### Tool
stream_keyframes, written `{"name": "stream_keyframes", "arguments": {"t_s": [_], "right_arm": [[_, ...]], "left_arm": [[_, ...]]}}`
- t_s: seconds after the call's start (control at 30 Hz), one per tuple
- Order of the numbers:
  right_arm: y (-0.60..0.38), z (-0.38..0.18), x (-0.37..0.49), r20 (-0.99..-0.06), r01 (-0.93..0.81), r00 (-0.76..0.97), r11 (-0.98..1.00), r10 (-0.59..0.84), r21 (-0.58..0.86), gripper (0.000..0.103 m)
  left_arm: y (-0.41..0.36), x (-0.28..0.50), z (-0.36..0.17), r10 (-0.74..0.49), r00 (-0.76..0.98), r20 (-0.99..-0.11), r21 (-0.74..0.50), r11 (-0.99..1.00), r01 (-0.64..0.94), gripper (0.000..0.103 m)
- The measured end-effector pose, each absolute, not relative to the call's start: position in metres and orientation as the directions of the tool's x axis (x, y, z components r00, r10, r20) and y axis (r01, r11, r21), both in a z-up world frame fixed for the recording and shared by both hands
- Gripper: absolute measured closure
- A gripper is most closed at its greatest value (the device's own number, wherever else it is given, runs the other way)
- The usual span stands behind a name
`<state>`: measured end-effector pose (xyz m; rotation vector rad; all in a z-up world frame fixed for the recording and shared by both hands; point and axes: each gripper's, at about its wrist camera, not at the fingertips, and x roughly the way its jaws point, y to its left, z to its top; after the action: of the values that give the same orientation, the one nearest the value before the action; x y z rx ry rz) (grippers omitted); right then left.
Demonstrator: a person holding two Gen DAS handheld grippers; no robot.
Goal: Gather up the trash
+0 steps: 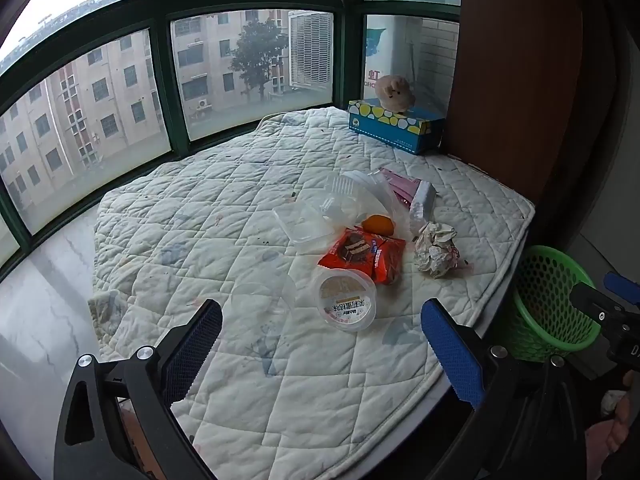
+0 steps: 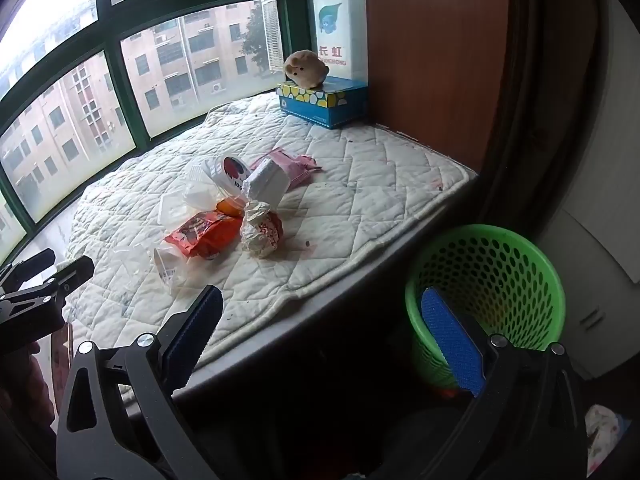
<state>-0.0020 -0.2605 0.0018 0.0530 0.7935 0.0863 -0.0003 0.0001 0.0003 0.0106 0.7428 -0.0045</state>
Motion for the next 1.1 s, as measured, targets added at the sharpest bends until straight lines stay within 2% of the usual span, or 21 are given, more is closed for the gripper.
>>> {"name": "stream_keyframes", "arguments": {"t_s": [1.1], "right_arm": [[-0.263, 0.0055, -0.0004, -0.695, -0.054, 0.713, 0.995, 0.095, 0.081, 0.004]], "left_arm": [[0.0006, 0.0023, 0.0, -0.001, 0.74, -0.673, 0.004, 1.0, 0.005, 0.007]]}}
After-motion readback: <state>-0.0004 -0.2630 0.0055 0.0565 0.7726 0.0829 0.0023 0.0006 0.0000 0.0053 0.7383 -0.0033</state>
